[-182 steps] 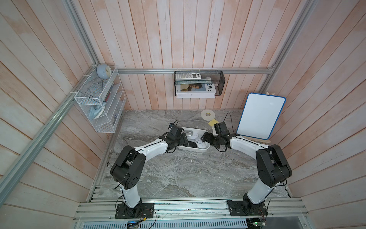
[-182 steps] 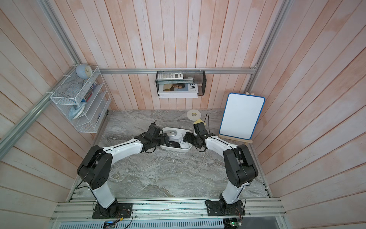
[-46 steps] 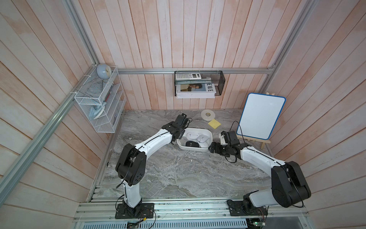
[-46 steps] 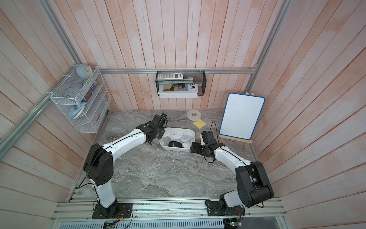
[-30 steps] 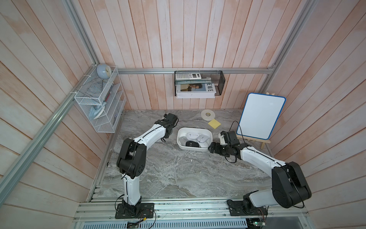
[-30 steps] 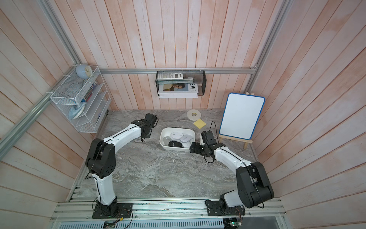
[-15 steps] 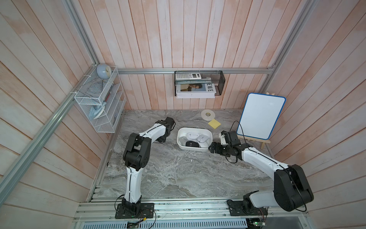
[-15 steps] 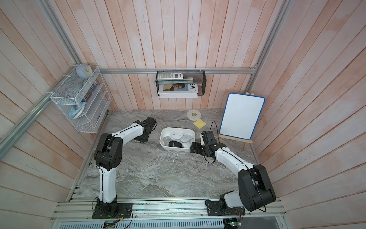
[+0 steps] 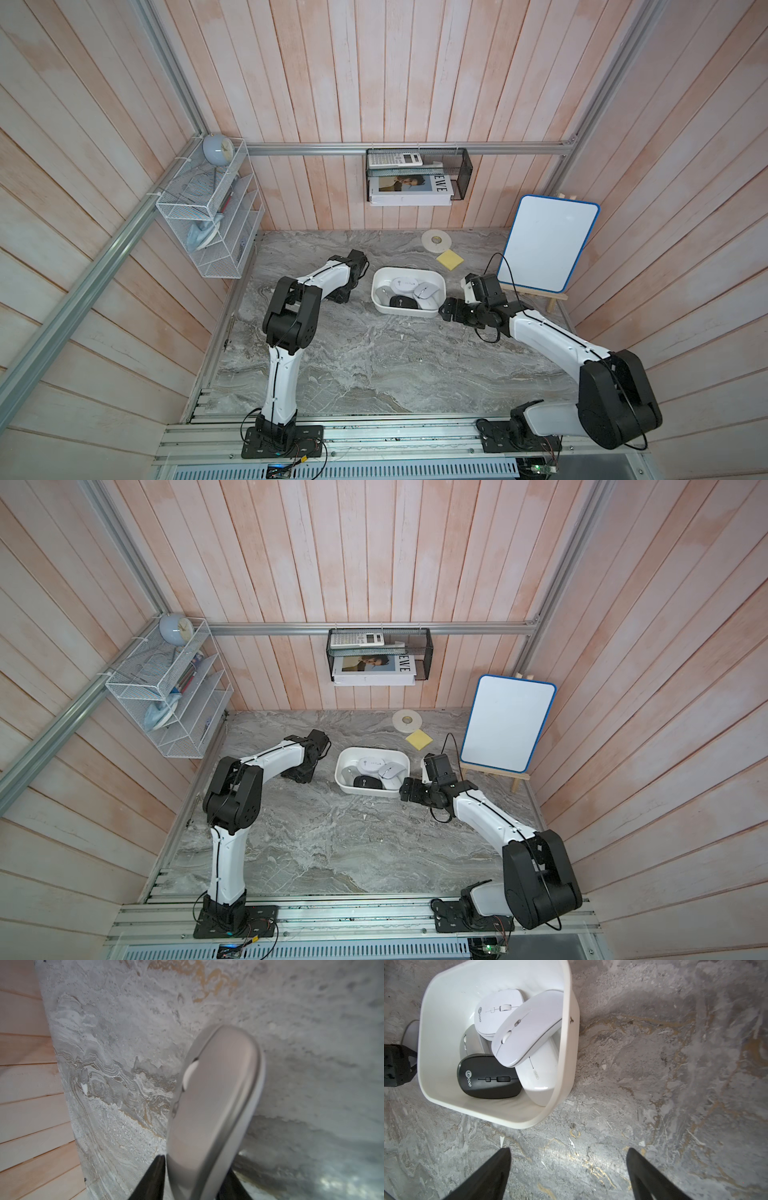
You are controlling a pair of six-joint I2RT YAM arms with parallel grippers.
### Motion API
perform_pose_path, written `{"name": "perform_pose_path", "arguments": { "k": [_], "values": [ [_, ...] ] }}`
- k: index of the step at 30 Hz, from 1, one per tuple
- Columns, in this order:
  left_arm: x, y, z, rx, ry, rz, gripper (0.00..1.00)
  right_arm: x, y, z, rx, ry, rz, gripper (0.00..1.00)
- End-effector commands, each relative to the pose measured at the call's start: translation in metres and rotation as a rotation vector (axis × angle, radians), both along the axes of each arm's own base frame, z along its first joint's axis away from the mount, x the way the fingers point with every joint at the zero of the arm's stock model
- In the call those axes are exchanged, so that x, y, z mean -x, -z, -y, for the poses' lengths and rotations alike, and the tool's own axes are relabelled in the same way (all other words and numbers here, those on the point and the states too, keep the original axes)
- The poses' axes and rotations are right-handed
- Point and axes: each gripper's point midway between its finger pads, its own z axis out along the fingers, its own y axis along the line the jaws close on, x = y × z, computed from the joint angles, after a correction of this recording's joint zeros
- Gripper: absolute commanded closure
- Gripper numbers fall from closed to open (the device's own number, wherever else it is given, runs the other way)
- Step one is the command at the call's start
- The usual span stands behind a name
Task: Take out the mouse from the storage box
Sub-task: Place the mouse at the center of the board, then pick up the mouse from the storage box.
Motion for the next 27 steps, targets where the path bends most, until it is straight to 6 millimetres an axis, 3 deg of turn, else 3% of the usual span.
{"name": "perform_pose_path", "arguments": {
  "k": [1, 10, 18, 22, 27],
  "values": [
    [0.0, -0.002, 0.01, 0.033, 0.006, 0.016, 0.52, 0.004, -0.001, 0.003, 0.027, -0.005, -0.003, 0.09],
    [0.0, -0.007, 0.019, 0.087, 0.013, 0.039, 0.49, 0.003, -0.004, 0.003, 0.028, -0.008, 0.001, 0.09],
    [0.008, -0.051, 0.049, 0.386, 0.009, 0.213, 0.4, 0.003, -0.029, 0.01, 0.148, -0.085, 0.052, 0.09],
    [0.018, -0.068, 0.057, 0.536, -0.033, 0.336, 0.36, 0.002, -0.044, 0.001, 0.286, -0.158, 0.1, 0.09],
    [0.033, -0.075, 0.067, 0.704, -0.055, 0.447, 0.3, -0.003, -0.045, -0.028, 0.498, -0.289, 0.167, 0.09]
  ]
}}
